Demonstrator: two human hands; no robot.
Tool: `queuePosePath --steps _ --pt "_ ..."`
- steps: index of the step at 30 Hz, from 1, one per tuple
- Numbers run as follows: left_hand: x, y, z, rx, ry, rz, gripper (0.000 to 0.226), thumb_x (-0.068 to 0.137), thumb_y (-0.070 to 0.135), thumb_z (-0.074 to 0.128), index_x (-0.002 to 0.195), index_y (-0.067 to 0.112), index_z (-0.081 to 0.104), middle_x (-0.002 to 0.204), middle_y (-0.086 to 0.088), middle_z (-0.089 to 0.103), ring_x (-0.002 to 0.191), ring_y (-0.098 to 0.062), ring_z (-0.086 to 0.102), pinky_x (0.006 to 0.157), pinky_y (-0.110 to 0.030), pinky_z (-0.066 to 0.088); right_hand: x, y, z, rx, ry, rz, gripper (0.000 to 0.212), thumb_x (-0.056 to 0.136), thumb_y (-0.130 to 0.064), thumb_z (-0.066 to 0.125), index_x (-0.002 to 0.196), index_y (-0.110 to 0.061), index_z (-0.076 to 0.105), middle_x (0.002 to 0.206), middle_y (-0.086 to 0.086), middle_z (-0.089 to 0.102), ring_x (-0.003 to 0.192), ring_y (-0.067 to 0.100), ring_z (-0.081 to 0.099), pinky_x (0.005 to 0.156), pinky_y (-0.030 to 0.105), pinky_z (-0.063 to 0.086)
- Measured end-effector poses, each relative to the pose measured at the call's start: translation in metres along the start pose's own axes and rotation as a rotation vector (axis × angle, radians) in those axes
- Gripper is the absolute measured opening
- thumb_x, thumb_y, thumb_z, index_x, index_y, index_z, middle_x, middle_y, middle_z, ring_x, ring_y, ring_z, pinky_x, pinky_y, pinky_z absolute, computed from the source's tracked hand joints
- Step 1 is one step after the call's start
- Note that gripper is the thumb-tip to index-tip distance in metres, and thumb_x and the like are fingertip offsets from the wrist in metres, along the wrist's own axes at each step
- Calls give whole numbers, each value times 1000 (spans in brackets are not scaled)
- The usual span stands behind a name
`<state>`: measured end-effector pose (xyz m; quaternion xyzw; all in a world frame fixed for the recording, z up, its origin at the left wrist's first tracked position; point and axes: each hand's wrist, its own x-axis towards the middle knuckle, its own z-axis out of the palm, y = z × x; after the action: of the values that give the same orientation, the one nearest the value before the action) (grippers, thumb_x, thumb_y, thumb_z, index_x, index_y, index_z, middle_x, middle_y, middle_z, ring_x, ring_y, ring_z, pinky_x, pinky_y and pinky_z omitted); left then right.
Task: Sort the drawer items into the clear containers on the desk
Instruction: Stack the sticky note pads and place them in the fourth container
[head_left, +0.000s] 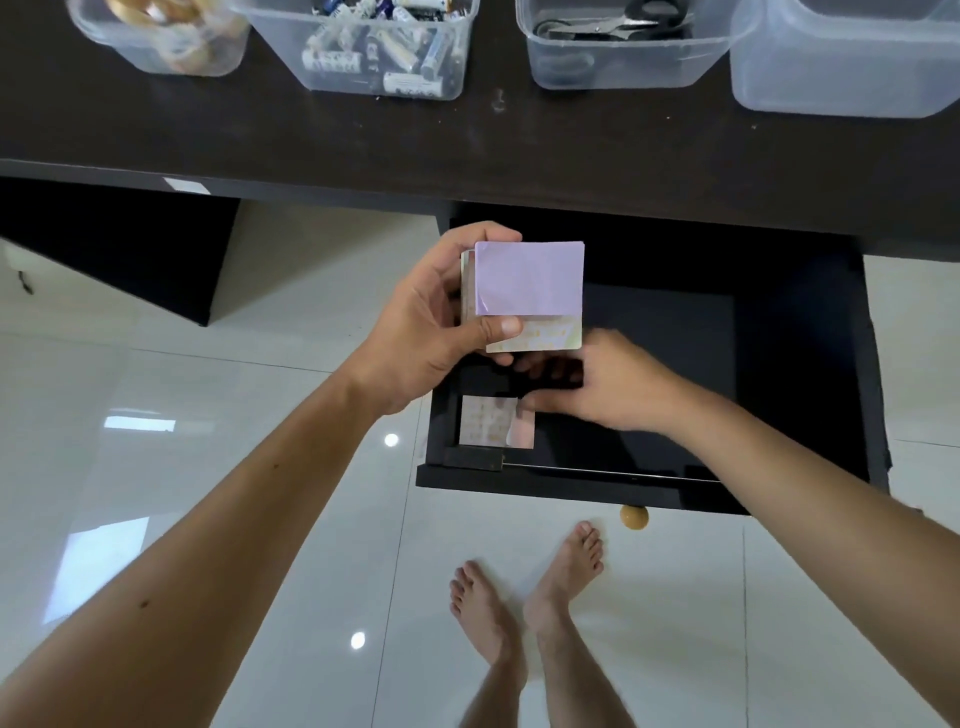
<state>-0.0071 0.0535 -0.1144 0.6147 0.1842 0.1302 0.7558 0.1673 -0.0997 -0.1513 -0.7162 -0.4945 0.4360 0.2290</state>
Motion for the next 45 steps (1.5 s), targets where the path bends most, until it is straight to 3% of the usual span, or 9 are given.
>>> queuePosePath --steps 6,11,18,21,25,28,31,39,45 --pt "0 -2 0 -10 14 9 59 93 -12 67 140 14 43 125 -3 60 111 -15 64 80 -36 61 13 -3 19 -108 -42 24 40 86 -54 81 119 -33 77 129 -17 69 127 10 58 111 37 49" --pt "2 0 0 -16 30 -5 59 93 -13 66 141 14 43 124 -3 60 106 -13 66 78 -37 62 10 -2 19 -54 -39 24 35 83 -50 86 109 -27 82 115 -24 64 121 6 56 89 -2 37" --pt "3 -2 0 -54 52 -12 60 94 -12 67 142 15 43 127 -9 59 108 -20 66 81 -47 64 15 10 25 -82 -76 -29 31 65 -75 77 92 -60 70 123 -24 62 134 17 48 115 41 44" --pt "3 -3 0 -57 56 -13 61 94 -11 67 143 15 43 128 -10 59 110 -18 65 81 -45 63 17 16 24 -41 -88 -70 32 67 -65 80 96 -57 70 116 -20 65 125 16 53 109 39 47" --pt "1 -2 0 -63 55 -17 62 94 -11 67 144 15 42 132 -10 58 115 -24 65 78 -43 63 14 14 26 60 -142 -33 28 83 -28 89 104 -35 72 103 -9 75 92 15 67 88 39 57" --pt "0 0 1 -69 56 -25 61 94 -12 66 144 15 43 133 -11 59 117 -26 66 78 -43 65 8 9 22 117 -164 -31 28 85 -20 88 101 -34 70 95 -7 74 77 7 62 73 25 55" --pt "-1 1 2 -63 64 -35 61 93 -12 67 143 17 45 130 -9 59 113 -23 67 78 -43 65 -4 6 10 145 -147 -7 28 85 -16 88 102 -31 71 98 -5 75 79 4 64 74 20 54" --pt "2 -1 8 -37 67 -49 62 92 -12 69 141 21 51 135 -12 57 116 -31 65 78 -41 64 -60 9 -57 204 -53 97 22 87 -19 87 106 -28 82 102 -4 81 96 19 77 92 40 64" --pt "12 -6 19 -5 30 -41 63 89 -12 73 137 24 56 140 -12 52 119 -33 62 77 -42 64 -97 5 -109 310 76 73 15 88 -18 83 101 -24 81 101 3 80 98 29 75 87 34 60"
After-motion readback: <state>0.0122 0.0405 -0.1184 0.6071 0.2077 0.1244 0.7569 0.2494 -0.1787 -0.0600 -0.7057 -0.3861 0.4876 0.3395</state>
